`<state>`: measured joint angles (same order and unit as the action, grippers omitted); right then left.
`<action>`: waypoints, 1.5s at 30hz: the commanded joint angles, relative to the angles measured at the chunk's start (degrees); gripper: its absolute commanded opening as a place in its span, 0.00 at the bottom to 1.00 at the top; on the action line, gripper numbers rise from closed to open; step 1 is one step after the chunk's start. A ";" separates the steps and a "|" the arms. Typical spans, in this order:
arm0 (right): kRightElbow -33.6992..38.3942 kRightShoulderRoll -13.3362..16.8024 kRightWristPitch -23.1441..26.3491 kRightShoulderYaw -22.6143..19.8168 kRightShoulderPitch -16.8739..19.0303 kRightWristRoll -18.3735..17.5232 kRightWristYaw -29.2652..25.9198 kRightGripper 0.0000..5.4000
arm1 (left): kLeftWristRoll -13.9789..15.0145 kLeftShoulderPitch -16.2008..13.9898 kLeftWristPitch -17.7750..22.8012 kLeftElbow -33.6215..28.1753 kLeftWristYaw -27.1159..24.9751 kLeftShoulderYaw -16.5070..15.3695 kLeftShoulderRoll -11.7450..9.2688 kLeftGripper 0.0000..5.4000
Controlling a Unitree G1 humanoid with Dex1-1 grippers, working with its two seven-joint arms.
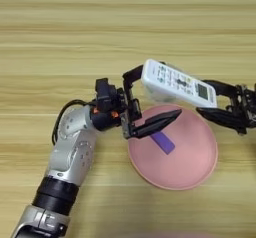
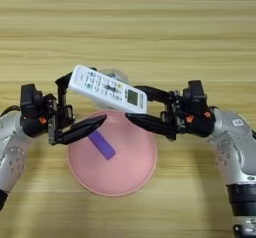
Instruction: Move the objects on the table
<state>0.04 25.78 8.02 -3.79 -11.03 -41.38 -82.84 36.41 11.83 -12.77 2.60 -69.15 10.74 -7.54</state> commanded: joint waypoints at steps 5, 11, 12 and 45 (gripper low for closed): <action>1.08 0.22 0.70 0.17 0.28 -0.54 -0.97 0.54 | 1.12 -0.17 1.58 -1.52 -0.83 -1.19 0.43 0.73; 1.52 0.50 1.25 -0.20 0.45 -1.24 -1.34 0.54 | 4.50 -0.38 5.03 -2.66 -1.81 -2.48 0.34 0.61; 1.46 0.53 1.28 -0.22 0.44 -1.25 -1.41 0.54 | 4.57 -0.43 5.31 -2.83 -1.86 -2.53 0.34 0.60; 0.97 -0.38 2.94 -3.34 -1.16 -4.95 0.45 0.94 | 1.82 -0.67 4.53 -1.21 -3.12 -3.05 0.82 0.54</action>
<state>-0.16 25.79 8.85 -4.61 -10.33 -42.69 -83.77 39.34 10.76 -7.35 0.82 -71.74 7.85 -6.75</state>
